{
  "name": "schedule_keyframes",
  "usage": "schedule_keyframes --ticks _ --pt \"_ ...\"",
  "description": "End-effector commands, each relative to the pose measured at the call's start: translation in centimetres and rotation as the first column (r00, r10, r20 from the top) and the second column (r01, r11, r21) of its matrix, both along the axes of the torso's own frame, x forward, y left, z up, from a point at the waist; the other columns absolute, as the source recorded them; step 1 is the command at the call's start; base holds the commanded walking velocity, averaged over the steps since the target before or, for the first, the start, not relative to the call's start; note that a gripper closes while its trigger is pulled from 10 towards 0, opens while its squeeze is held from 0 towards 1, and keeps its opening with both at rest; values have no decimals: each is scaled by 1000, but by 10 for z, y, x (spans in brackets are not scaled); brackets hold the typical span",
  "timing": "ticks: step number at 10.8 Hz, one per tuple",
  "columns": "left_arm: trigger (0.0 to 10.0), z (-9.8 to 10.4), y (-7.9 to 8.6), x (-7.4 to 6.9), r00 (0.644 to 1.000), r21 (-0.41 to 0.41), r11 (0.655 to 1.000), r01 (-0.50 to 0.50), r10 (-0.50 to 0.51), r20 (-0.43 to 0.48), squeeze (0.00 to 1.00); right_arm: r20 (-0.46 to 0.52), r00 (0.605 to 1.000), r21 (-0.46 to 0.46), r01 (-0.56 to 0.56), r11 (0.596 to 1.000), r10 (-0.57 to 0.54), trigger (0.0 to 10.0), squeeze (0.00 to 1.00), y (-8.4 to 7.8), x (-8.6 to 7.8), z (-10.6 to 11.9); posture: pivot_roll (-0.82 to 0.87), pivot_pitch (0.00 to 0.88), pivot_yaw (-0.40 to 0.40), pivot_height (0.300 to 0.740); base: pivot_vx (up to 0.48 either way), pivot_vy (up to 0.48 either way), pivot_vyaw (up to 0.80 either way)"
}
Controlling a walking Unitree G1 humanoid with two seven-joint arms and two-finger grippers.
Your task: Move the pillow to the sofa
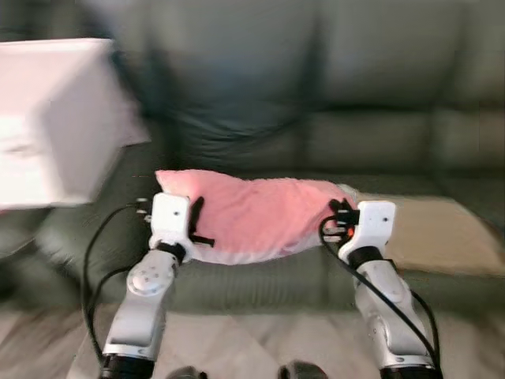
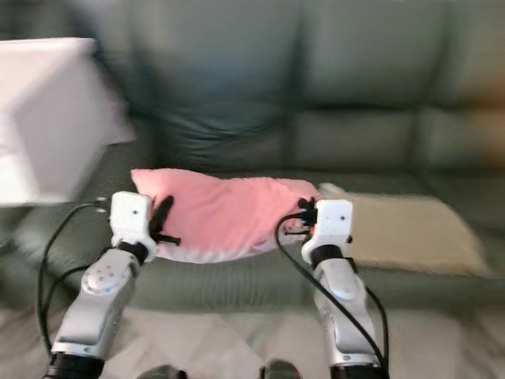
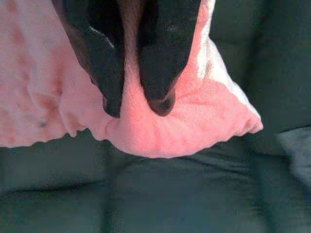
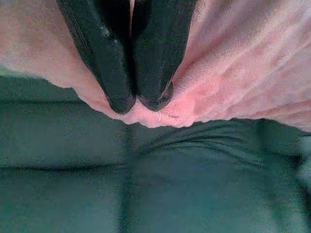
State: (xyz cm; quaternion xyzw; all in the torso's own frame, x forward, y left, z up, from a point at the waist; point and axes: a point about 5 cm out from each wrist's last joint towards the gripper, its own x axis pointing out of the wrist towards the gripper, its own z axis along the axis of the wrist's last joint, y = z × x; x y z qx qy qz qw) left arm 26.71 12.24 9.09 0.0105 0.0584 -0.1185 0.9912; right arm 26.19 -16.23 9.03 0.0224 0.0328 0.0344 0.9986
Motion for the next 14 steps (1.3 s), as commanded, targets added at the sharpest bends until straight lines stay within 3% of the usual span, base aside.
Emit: schedule_keyframes --ticks 1,5,11,14 --pt "10000 8 -2 2 999 -2 1000 16 -16 28 0 23 1000 2 -4 1000 4 10000 0 2 2 6 -24 0 -11 740 0 0 -556" --pt "10000 10 -5 0 998 -14 999 33 -33 44 0 20 1000 2 -8 1000 8 10000 0 2 1 5 -22 0 -13 740 0 0 -255" --pt "10000 9 -7 0 998 -18 999 46 -45 40 0 25 1000 -1 -12 1000 12 10000 0 2 1 5 -24 0 -13 740 307 0 0" --pt "10000 8 -7 -1 999 -7 999 39 -38 33 0 30 999 6 -16 1000 16 10000 0 4 1 6 -22 0 -12 740 0 0 0"
